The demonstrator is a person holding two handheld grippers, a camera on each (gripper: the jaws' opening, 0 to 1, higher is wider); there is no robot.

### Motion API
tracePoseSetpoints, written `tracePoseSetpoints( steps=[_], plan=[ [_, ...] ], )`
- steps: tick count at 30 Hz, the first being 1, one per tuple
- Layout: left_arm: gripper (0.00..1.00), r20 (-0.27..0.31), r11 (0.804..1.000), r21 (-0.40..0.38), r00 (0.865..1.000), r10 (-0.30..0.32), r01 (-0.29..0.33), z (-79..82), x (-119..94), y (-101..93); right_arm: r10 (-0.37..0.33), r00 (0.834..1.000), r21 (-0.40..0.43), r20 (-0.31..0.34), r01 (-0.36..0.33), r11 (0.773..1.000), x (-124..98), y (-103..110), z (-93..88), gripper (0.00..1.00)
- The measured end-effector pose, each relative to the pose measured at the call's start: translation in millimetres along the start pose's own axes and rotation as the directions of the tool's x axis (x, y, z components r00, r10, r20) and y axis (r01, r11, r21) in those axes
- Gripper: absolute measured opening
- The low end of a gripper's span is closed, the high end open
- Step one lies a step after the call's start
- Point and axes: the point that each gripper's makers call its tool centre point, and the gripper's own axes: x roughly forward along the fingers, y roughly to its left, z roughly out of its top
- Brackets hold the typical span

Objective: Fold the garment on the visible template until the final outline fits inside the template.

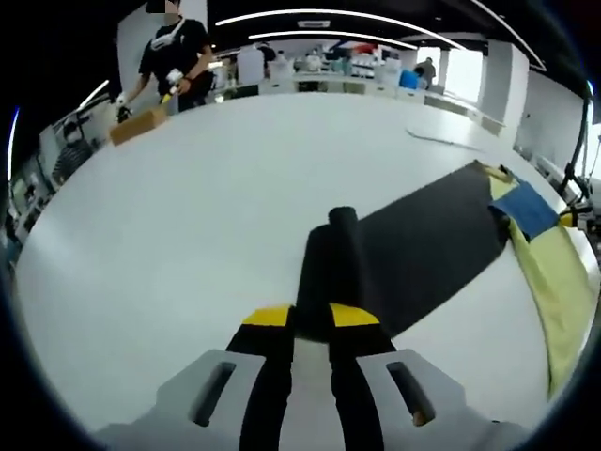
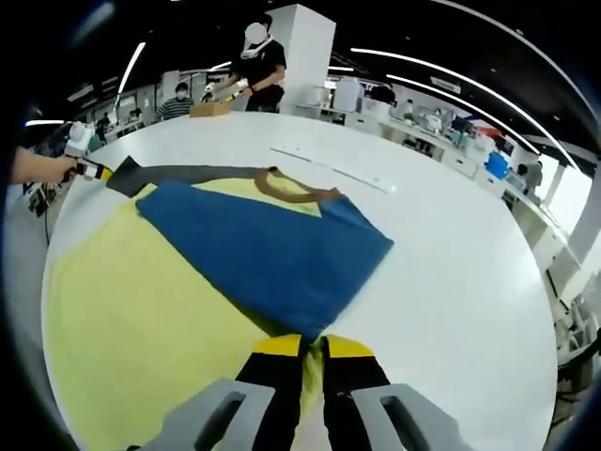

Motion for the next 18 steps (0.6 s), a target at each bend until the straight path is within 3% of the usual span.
tracePoseSetpoints(
  steps=[2, 4, 10, 18],
  plan=[
    [0.09, -0.002, 1.0, -0.004, 1.0, -0.002, 0.002, -0.3, -0.1, -0.5, 0.0, 1.0, -0.011, -0.007, 0.0, 1.0, 0.2, 0.5, -1.1, 0.0],
    [0.02, -0.006, 1.0, -0.004, 1.0, -0.03, 0.03, -1.2, 0.6, -4.3, -0.003, 1.0, -0.019, -0.01, 0.003, 1.0, -0.5, 0.4, -1.6, 0.0],
    [0.01, -0.025, 0.997, 0.082, 1.0, 0.019, -0.017, -2.6, -0.4, 3.9, -0.023, 0.999, -0.011, -0.023, 0.022, 1.0, -3.2, -1.5, -5.2, 0.0],
    [0.0, -0.034, 0.996, 0.084, 0.998, 0.046, -0.043, -5.1, -1.0, 12.7, -0.035, 0.998, -0.033, -0.046, 0.033, 0.999, -2.8, -3.6, -10.3, 0.0]
  ],
)
